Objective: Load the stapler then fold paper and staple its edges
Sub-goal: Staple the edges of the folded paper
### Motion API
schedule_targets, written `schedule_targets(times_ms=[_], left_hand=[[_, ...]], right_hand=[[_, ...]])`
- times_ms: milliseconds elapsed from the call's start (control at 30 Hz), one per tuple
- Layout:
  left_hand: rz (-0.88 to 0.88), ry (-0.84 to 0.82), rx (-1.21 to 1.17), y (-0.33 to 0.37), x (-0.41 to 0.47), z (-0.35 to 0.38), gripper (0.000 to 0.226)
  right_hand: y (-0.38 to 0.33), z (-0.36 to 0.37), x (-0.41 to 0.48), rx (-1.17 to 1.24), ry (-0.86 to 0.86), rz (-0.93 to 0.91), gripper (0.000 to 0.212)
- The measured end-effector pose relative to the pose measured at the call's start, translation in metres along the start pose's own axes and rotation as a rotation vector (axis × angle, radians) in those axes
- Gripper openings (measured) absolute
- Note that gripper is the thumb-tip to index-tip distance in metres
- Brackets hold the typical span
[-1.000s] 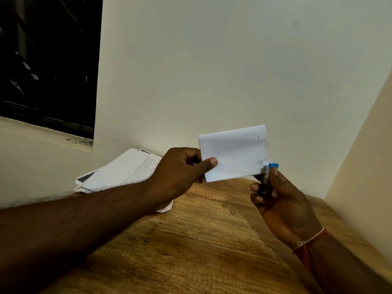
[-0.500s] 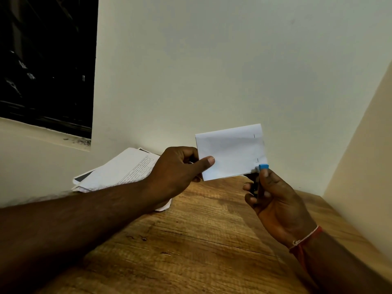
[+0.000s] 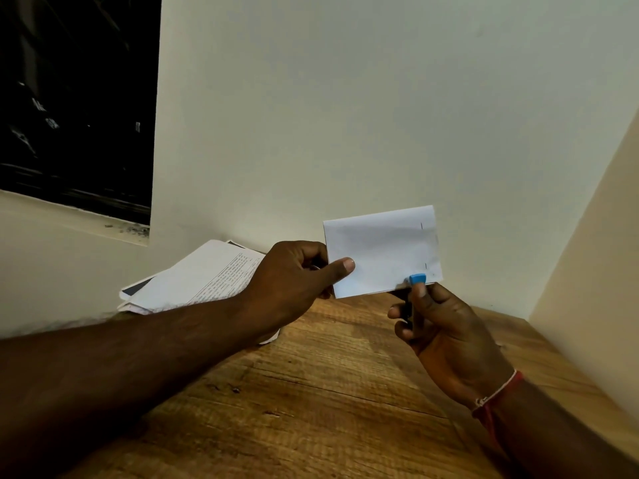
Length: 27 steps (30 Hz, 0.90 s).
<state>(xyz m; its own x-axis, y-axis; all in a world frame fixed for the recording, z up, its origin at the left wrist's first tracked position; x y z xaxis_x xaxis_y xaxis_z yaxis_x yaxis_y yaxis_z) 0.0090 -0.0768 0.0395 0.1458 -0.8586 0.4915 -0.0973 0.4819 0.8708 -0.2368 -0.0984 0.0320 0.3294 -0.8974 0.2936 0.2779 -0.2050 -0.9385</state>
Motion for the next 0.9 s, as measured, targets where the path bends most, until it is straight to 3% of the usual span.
schedule_targets(times_ms=[67, 167, 267, 333, 567, 700, 767, 900], left_hand=[[0.013, 0.018, 0.003, 0.003, 0.0, -0.002, 0.019], [-0.002, 0.059, -0.031, 0.003, 0.003, -0.007, 0.024], [-0.038, 0.061, -0.085, -0.001, 0.007, -0.008, 0.03], [-0.052, 0.062, -0.099, -0.004, 0.008, -0.008, 0.033], [-0.145, 0.032, -0.178, -0.012, 0.008, -0.002, 0.03], [-0.26, 0.0, -0.307, -0.012, 0.003, 0.004, 0.045], [-0.328, -0.007, -0.377, -0.01, -0.002, 0.009, 0.043], [-0.402, -0.02, -0.419, -0.009, -0.011, 0.018, 0.035]], right_hand=[[0.001, 0.0, 0.0, -0.141, -0.034, -0.022, 0.038], [0.005, 0.0, -0.004, -0.631, -0.022, -0.056, 0.037], [0.014, 0.005, -0.006, -1.092, -0.173, -0.042, 0.028], [0.02, 0.008, -0.006, -1.225, -0.243, -0.061, 0.03], [0.02, 0.011, -0.006, -1.225, -0.206, -0.033, 0.04], [0.017, 0.024, -0.01, -0.905, -0.038, -0.035, 0.029], [0.013, 0.031, -0.011, -0.698, 0.042, -0.051, 0.02], [0.006, 0.037, -0.012, -0.541, 0.088, -0.101, 0.016]])
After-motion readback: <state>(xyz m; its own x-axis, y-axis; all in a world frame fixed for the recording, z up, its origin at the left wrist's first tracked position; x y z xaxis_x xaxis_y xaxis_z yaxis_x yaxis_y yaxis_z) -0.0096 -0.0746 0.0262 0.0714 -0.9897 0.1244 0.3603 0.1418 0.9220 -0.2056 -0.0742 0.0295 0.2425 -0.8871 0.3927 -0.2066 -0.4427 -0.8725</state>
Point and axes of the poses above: each hand's wrist, its own x-axis towards the middle knuckle, its own z-axis out of the palm, y = z × x, the point moved 3 cm from there along x, towards the middle knuckle, and after that the axes turned 3 degrees about -x, right-handed, at the moved point
